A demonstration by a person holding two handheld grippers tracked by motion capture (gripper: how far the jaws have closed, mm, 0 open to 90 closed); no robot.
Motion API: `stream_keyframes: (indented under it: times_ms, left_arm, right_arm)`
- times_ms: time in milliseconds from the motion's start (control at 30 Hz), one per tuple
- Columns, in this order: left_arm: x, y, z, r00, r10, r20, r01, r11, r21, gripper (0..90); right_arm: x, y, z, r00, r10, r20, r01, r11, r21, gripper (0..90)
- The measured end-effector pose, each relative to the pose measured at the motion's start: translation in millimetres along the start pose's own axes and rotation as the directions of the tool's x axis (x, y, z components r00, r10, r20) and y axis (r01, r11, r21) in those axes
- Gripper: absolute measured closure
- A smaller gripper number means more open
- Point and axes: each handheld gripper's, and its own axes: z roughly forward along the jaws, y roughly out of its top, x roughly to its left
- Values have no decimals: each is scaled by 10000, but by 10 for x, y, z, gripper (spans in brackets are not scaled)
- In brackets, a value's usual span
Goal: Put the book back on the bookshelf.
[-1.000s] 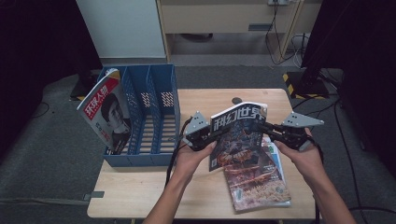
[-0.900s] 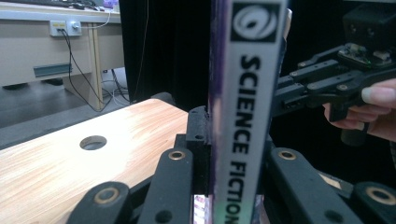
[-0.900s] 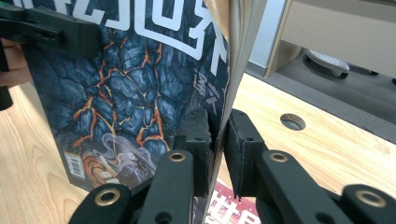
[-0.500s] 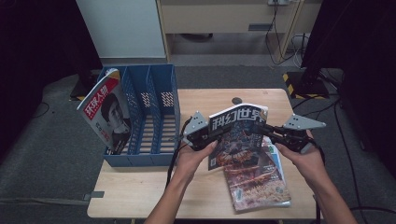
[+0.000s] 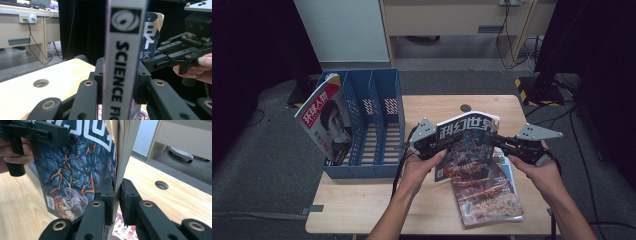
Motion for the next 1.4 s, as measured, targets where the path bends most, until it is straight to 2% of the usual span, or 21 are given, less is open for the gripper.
stream_keyframes:
  times_ms: [300,433,600,733,1000,1100,1233,1400]
  left_arm:
    - [15,-2,5,9999,-70,106,69,9999,127,732]
    - [6,-30,27,10000,68,6,-68,9985,541,737]
    - [-26,-59,27,9999,55,-152,-51,9996,281,776]
    - [-44,-61,30,9999,-81,-73,81,9999,-63,778]
    - [-87,-58,26,9993,299,-231,-302,9995,-113,817]
    - [-107,-54,21,9990,387,-244,-389,9992,-95,820]
    - [-128,-52,15,9986,469,-224,-471,9989,-79,821]
    - [-101,-42,-14,9985,423,-356,-427,9990,-92,821]
  right_arm:
    - [2,-2,-1,9999,-8,-141,7,10000,-77,817]
    - [10,4,-1,9997,8,-224,-11,9999,-110,808]
    - [6,-5,6,9998,60,-208,-64,9998,-188,800]
    - [-9,-26,-5,9997,140,-178,-144,9997,-218,799]
    - [-16,-36,-6,9996,246,-142,-249,9995,-200,777]
    - [-39,-48,8,9994,328,-59,-330,9992,-215,722]
    - [-81,-107,44,9977,668,63,-667,9977,-109,567]
    - [-141,-312,110,9919,1229,310,-1236,9921,233,413]
